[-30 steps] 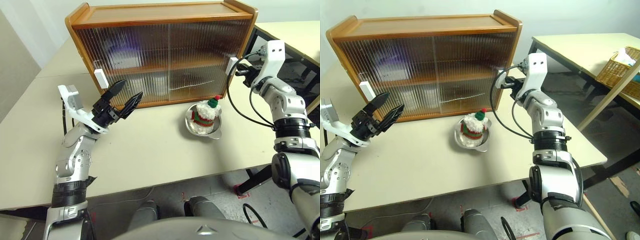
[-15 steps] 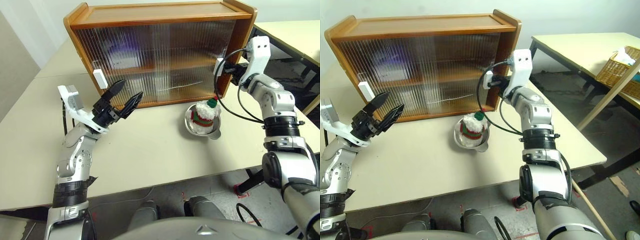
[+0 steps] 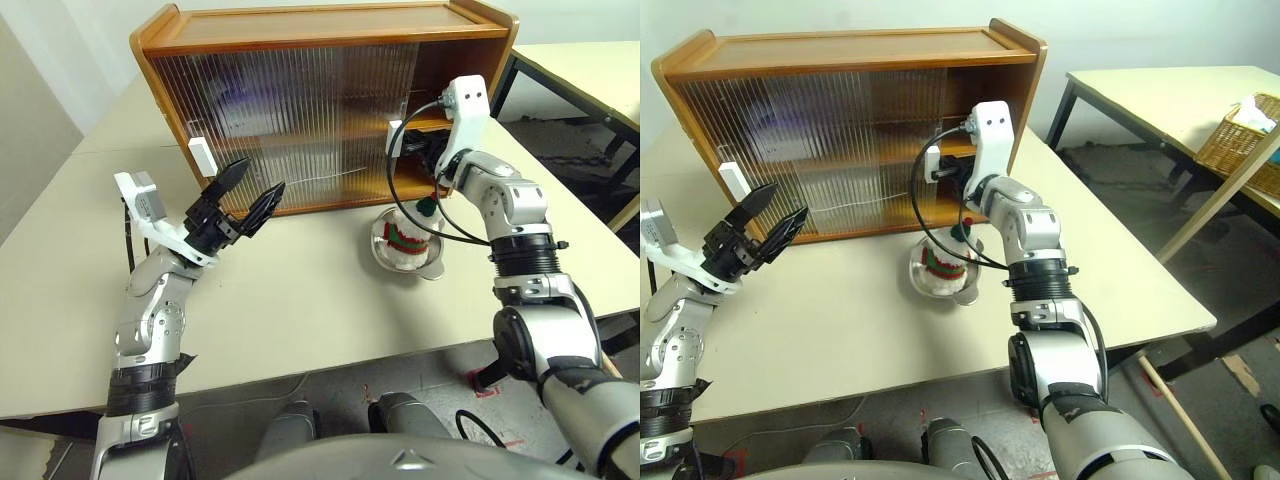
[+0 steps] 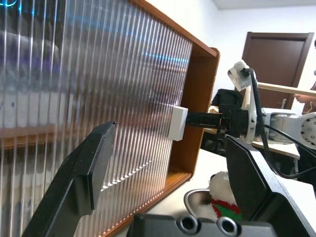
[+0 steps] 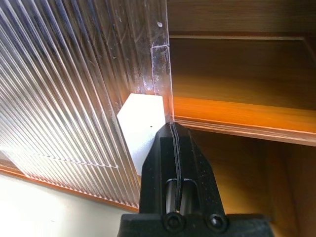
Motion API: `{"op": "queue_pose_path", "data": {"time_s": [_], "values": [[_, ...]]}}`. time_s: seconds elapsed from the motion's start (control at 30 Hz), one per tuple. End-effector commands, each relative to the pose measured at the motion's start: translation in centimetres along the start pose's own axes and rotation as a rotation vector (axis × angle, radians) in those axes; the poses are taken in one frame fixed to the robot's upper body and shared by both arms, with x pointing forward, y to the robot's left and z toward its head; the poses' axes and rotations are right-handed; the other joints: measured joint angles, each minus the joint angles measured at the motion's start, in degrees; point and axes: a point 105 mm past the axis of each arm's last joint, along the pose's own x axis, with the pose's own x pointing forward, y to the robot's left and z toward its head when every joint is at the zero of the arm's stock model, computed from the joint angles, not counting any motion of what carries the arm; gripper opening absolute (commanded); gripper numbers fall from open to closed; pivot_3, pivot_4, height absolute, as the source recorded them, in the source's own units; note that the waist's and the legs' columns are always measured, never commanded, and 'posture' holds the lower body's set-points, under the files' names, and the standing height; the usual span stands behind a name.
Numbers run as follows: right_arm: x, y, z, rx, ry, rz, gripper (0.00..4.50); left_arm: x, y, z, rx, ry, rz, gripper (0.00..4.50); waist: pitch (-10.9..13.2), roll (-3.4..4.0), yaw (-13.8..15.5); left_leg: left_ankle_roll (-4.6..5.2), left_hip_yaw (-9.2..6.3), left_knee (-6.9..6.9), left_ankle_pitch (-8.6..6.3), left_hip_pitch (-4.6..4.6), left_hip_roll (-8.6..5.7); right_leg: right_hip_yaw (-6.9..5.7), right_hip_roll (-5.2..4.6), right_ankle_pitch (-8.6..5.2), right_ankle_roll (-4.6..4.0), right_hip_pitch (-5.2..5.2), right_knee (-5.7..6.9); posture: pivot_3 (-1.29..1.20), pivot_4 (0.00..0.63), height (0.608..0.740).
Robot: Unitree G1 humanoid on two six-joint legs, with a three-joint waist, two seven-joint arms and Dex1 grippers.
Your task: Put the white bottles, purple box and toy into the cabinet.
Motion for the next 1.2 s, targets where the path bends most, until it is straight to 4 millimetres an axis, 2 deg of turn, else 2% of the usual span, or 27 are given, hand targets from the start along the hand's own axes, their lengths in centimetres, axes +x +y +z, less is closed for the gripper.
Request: {"op": "queue_pose_path", "data": {"time_s": [0.03,0.37,0.57,0.67,0.9,1.07,1.2], "values": [[0.9,1.7,0.2,-0.001,0.002,0.05,0.02,-0.2,-0.3,0.3,0.026,0.006,-0.005,4.5,0.0,0.0,0.0,0.0,0.0,-0.01,0.0,0.0,0.0,0.0,0.01,0.0,-0.01,-0.02,0.01,-0.06,0.0,0.74],[2.2,4.2,0.4,0.023,-0.007,0.119,0.02,-0.7,-0.3,0.4,0.033,0.009,0.015,4.5,0.0,0.0,0.4,-0.03,-0.01,-0.01,-0.01,-0.01,0.02,-0.01,0.03,0.02,-0.11,-0.13,0.07,-0.05,0.0,0.74],[2.5,6.5,0.0,0.027,0.007,0.201,0.02,-0.6,-0.4,0.4,0.032,0.007,0.016,4.5,0.0,0.0,0.4,-0.06,0.0,-0.06,-0.03,-0.01,0.03,-0.01,0.05,0.04,-0.2,-0.18,0.12,-0.04,0.0,0.74],[2.6,6.7,0.0,0.027,0.008,0.212,0.02,-0.5,-0.4,0.3,0.032,0.004,0.016,4.5,0.0,0.0,0.4,-0.05,0.0,-0.08,-0.02,-0.02,0.03,-0.01,0.06,0.05,-0.23,-0.18,0.13,-0.05,0.0,0.74],[1.7,4.1,0.2,0.009,0.0,0.144,0.02,-0.1,-0.5,0.1,0.022,0.006,0.004,4.5,0.0,0.0,0.4,-0.05,0.01,-0.07,-0.02,-0.02,0.11,-0.01,0.12,0.04,-0.32,-0.19,0.13,-0.08,0.005,0.74],[-0.1,0.7,1.0,-0.018,-0.02,0.055,0.02,0.3,-0.6,-0.3,0.004,0.007,-0.019,4.5,0.0,0.0,0.7,-0.05,0.01,0.13,-0.02,-0.02,0.12,-0.06,0.11,0.03,-0.36,-0.23,0.12,-0.11,0.007,0.74],[-1.8,-0.7,2.1,-0.077,-0.09,0.05,0.02,0.7,-0.7,-0.6,-0.008,0.006,-0.034,4.5,0.0,0.0,0.4,-0.05,0.11,0.2,-0.02,-0.03,0.12,0.01,0.1,0.08,-0.36,-0.09,0.12,-0.13,0.007,0.74]]}}
